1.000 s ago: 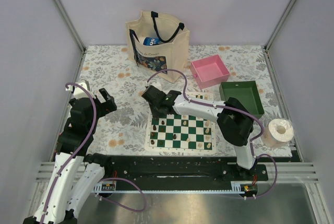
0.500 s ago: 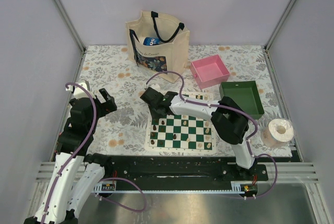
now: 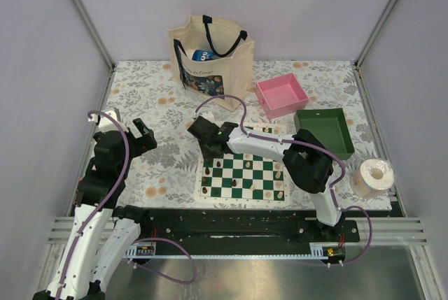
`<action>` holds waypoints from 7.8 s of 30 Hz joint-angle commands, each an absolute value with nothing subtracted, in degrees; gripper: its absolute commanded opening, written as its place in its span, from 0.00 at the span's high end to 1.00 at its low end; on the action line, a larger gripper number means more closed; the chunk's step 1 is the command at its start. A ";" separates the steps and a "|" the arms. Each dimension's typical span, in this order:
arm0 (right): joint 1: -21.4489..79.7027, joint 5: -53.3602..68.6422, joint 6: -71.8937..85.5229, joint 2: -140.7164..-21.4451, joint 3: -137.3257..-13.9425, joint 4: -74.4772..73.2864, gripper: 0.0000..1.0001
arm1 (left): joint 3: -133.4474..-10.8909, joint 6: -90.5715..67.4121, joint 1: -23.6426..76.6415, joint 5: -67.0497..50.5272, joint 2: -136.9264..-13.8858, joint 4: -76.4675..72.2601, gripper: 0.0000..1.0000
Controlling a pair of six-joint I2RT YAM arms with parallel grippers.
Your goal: Set up the chess pieces on the board
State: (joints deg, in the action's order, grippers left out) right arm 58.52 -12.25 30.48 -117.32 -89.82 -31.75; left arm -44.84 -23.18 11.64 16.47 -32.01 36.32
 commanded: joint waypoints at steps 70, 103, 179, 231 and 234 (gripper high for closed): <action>58.89 -13.27 30.06 -115.40 -90.61 -32.08 0.78 | -44.65 -23.82 10.55 14.50 -32.43 33.22 0.01; 58.97 -11.60 30.32 -116.02 -90.00 -30.50 0.59 | -44.65 -23.82 10.28 14.24 -32.26 33.22 0.01; 38.50 -17.67 24.52 -122.78 -96.76 -33.92 0.58 | -44.38 -23.91 9.41 13.53 -32.61 32.78 0.01; 45.70 -8.96 25.58 -135.44 -118.21 -36.30 0.80 | -44.21 -23.99 8.96 13.18 -31.82 32.61 0.01; 45.70 -9.58 25.31 -135.61 -118.13 -36.04 0.79 | -44.21 -24.08 8.96 13.10 -31.82 32.52 0.01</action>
